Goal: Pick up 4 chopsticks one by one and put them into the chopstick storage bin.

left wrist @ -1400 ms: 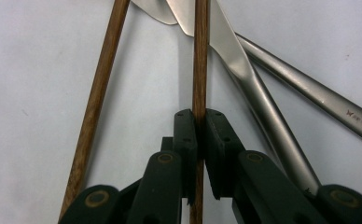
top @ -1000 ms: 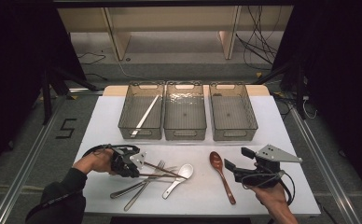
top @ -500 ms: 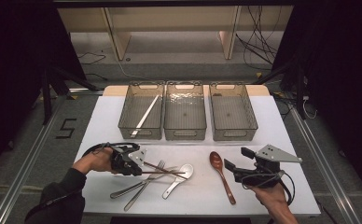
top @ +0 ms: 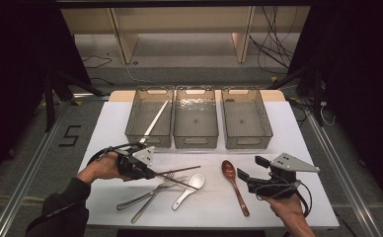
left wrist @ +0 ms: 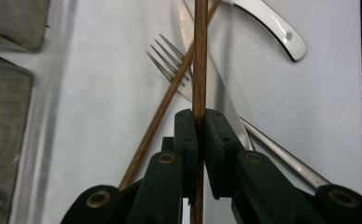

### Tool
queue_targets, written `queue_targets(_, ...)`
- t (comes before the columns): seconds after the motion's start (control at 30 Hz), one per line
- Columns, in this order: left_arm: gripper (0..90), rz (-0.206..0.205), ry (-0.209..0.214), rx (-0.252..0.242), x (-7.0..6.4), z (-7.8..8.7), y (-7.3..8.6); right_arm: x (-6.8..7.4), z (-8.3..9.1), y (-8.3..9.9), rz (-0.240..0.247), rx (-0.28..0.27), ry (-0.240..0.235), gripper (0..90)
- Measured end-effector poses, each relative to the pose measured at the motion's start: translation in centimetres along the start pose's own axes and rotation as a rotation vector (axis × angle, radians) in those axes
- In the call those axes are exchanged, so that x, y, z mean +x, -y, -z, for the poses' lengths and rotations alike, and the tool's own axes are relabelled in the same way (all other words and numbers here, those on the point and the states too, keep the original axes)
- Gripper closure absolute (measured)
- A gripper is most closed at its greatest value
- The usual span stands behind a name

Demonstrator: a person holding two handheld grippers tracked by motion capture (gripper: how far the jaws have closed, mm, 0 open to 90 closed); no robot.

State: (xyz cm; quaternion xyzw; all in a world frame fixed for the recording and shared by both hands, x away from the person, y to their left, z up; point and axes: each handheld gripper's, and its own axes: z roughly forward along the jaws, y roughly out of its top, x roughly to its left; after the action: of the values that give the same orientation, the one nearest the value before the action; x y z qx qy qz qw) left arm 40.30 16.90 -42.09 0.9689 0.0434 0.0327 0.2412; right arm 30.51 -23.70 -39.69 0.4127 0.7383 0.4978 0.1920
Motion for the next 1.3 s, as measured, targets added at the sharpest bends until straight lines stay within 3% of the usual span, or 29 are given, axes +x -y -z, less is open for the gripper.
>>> queue_targets(0.23, 83.1, 0.106, -0.036, -0.085, 0.6, 0.9, -0.3, 0.0, 0.0, 0.0, -0.001, 0.0, -0.001, 23.4)
queue_targets(0.47, 83.1, 0.196, -0.099, -0.106, 1.1, 1.3, -0.5, 0.0, 0.0, 0.0, -0.003, 0.001, -0.001, 23.4)
queue_targets(0.67, 83.1, 0.257, -0.143, -0.13, 1.5, 1.7, -0.5, 0.0, 0.0, 0.0, -0.004, 0.001, -0.001, 23.4)
queue_targets(0.93, 83.1, 0.317, -0.201, -0.198, 2.1, 2.6, -0.6, 0.0, 0.0, 0.0, -0.003, 0.002, 0.0, 23.4)
queue_targets(1.3, 83.1, 0.418, -0.286, -0.267, 4.0, 3.9, -0.7, 0.0, 0.0, 0.0, -0.004, 0.002, 0.001, 23.4)
